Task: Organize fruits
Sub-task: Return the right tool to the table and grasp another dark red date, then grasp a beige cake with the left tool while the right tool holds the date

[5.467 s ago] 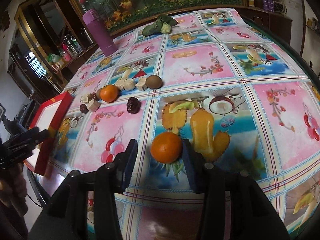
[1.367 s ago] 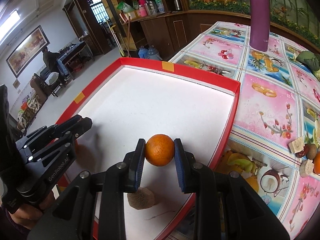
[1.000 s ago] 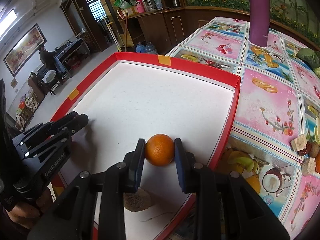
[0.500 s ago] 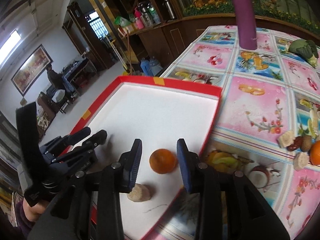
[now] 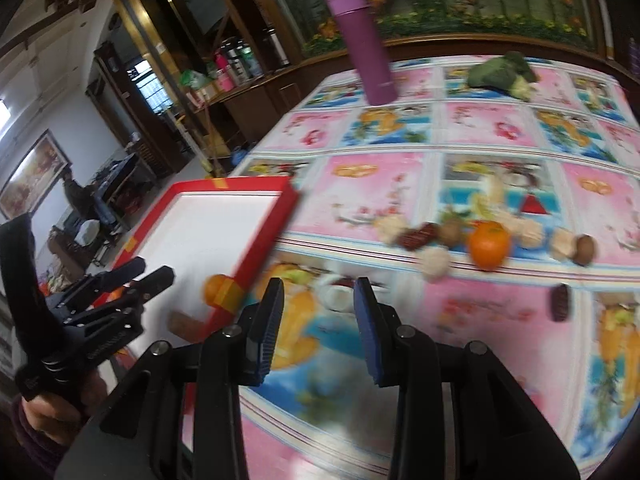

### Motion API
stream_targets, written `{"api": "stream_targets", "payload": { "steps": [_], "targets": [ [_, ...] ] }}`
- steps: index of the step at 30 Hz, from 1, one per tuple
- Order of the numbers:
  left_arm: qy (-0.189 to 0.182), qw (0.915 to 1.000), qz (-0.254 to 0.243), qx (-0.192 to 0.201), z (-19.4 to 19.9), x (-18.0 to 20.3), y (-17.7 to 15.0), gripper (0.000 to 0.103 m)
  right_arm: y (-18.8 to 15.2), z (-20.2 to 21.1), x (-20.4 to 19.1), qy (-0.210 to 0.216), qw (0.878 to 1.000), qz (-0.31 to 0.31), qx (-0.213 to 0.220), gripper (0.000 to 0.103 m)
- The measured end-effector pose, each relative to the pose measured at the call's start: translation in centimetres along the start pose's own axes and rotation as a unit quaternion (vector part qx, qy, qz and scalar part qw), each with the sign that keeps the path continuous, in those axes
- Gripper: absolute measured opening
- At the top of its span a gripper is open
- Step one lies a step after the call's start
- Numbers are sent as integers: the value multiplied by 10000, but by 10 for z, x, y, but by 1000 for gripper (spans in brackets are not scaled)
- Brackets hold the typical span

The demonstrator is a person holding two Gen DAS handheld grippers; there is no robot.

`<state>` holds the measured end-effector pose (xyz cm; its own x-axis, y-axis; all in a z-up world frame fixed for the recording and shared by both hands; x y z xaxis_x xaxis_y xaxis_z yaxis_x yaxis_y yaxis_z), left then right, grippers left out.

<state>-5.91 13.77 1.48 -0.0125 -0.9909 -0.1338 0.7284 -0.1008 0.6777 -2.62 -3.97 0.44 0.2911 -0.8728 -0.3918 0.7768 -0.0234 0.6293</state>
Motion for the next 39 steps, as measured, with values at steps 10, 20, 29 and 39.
{"api": "stream_targets", "payload": {
  "steps": [10,20,29,39],
  "targets": [
    [-502,9980,-335,-204,-6,55,6,51,0,39,97,-699,9954,-597,250,38],
    [-763,9954,-464,-359,-19,88,14,51,7,20,124,-1040,9937,-411,-55,38],
    [-1125,9911,-486,-517,-36,122,25,51,4,7,125,-1211,9924,-185,-95,21],
    [-1244,9887,-405,-738,-66,148,36,51,9,19,138,-1057,9925,-609,122,21]
  ]
}}
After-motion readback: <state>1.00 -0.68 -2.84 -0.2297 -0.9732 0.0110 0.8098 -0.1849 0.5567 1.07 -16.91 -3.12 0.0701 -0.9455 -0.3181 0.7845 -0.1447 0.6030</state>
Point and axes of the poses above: each gripper's, at about its wrist camera, not at the fingertips, and z roughly against the way its jaws point, x to its right, y to its top, the point moved 5 cm from there along -z, roughly the way its jaws point, and after that the axes turned 4 degrees about -z, right-handed, at the moved point
